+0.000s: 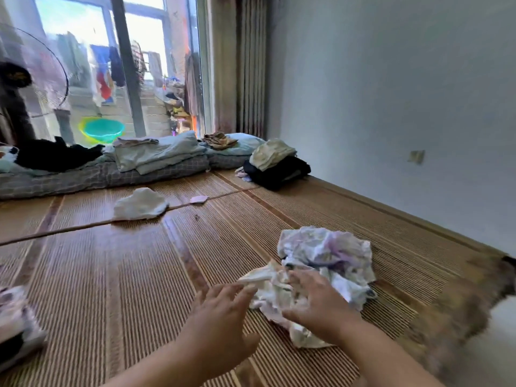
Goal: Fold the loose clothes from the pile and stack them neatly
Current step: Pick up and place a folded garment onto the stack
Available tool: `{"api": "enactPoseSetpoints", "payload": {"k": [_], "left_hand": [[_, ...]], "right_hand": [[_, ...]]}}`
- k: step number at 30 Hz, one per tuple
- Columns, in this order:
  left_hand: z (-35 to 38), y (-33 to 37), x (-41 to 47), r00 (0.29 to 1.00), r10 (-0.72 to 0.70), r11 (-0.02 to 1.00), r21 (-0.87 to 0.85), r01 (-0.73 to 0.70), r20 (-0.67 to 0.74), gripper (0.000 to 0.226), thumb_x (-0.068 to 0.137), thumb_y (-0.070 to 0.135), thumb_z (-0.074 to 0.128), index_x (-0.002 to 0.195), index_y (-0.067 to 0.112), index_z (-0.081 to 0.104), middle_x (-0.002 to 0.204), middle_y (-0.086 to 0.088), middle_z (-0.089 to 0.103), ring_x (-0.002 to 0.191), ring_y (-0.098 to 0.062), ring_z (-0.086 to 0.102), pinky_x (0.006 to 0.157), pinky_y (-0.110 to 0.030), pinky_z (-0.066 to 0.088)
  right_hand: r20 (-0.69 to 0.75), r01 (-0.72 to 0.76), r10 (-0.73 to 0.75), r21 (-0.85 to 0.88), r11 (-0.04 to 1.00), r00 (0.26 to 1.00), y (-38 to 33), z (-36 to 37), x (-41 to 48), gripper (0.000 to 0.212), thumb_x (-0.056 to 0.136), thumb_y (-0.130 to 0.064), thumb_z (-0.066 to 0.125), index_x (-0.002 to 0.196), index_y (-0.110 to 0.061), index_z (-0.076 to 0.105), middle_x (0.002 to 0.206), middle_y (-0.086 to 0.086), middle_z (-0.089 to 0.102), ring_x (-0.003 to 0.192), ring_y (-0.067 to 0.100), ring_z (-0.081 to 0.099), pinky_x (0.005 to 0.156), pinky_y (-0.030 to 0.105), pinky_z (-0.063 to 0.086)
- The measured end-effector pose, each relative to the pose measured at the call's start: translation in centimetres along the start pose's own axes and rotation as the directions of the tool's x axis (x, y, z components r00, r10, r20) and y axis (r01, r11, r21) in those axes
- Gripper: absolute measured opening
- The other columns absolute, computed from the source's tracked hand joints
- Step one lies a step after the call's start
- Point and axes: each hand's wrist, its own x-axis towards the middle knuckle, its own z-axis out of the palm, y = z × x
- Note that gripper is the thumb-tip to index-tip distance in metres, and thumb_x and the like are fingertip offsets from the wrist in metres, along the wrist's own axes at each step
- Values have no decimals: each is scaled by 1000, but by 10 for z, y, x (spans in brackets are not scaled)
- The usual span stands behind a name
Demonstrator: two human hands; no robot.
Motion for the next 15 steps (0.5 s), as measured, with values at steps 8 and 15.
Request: {"api": "enactPoseSetpoints", "payload": {"k": [8,15], "left_hand": [[77,58,121,998,-1,993,-119,9,64,88,77,57,56,149,40,9,157,6,22,143,-22,22,115,-43,26],[89,49,204,997,-80,984,-157,80,8,57,81,48,61,134,51,39,148,0,32,136,-29,25,112,-46,25]], "right_hand": [[-244,-129,114,-46,991,963,96,10,79,59,81,-53,62,134,-30,50,132,4,53,121,27,49,98,36,43],[-274,-147,140,-6,989,952,101,1,131,25,89,-28,45,98,-26,69,104,2,67,99,28,59,84,38,48]]}}
